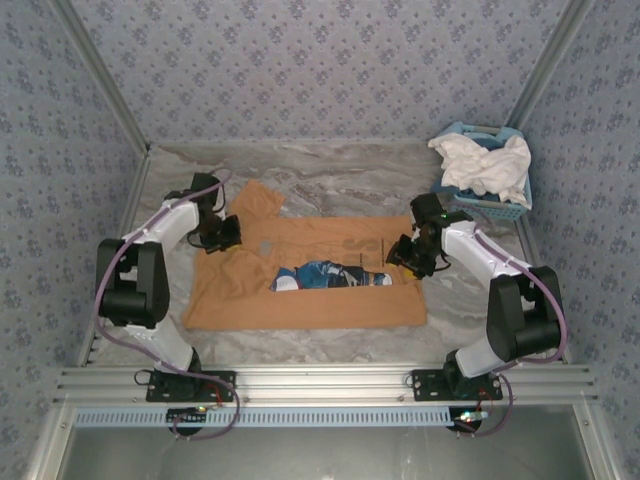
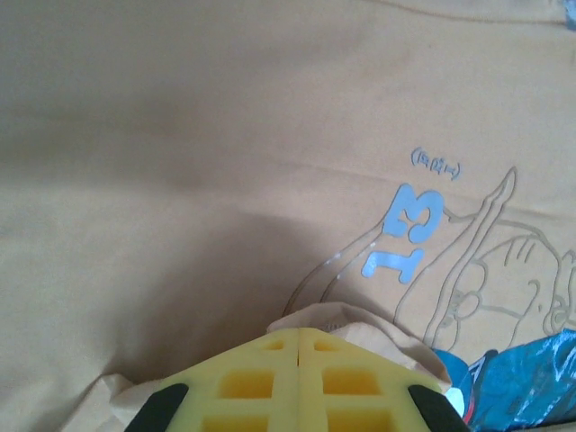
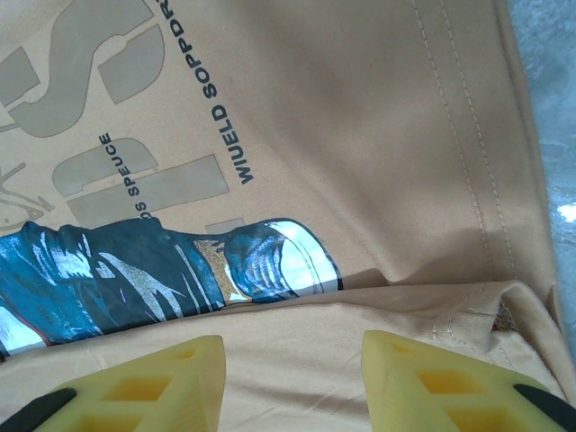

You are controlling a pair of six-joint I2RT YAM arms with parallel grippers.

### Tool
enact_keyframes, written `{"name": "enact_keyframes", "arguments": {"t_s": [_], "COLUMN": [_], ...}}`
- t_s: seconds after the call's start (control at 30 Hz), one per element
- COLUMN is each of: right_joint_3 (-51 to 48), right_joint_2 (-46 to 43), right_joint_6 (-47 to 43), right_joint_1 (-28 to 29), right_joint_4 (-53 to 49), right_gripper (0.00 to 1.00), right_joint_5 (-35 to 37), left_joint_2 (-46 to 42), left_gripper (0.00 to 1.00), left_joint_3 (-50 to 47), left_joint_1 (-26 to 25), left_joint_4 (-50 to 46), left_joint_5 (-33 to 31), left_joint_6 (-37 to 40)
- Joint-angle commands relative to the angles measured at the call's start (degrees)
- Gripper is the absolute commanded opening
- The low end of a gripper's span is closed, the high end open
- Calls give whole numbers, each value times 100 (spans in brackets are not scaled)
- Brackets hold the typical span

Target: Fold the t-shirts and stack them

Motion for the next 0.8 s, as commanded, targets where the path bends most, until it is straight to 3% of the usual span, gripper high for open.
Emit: {"name": "enact_keyframes", "arguments": {"t_s": [0.0,0.13,0.23,0.3,0.5,0.63,0.77], "right_joint_3": [97,68,42,44,285,692,1140], "right_joint_2": [60,64,60,61,204,536,906], "right_joint_6": [-115,-132,-125,-118,-135,-133,-502], "right_joint_1": [-26,-23,-23,-23,-56,-117,-213], "right_joint_4": [-61,-62,-28,-3,182,377,722], "right_gripper": [46,46,46,46,46,46,48], "right_joint_5": [-63,-35,-41,-22,115,175,222], "left_joint_2": [-201,-358,-405,-478,-345,387,1141], "left_gripper": [0,1,28,35,36,37,46], "left_joint_3": [-190,-359,-379,-337,282,1125,1910], "left_joint_1": [26,35,63,63,72,98,98], "left_joint_4": [130,406,488,538,508,282,487], "left_joint_5": [217,6,-335,-530,-998,-1040,-902], "left_joint_6": [300,412,325,212,-102,-515,-1019]}}
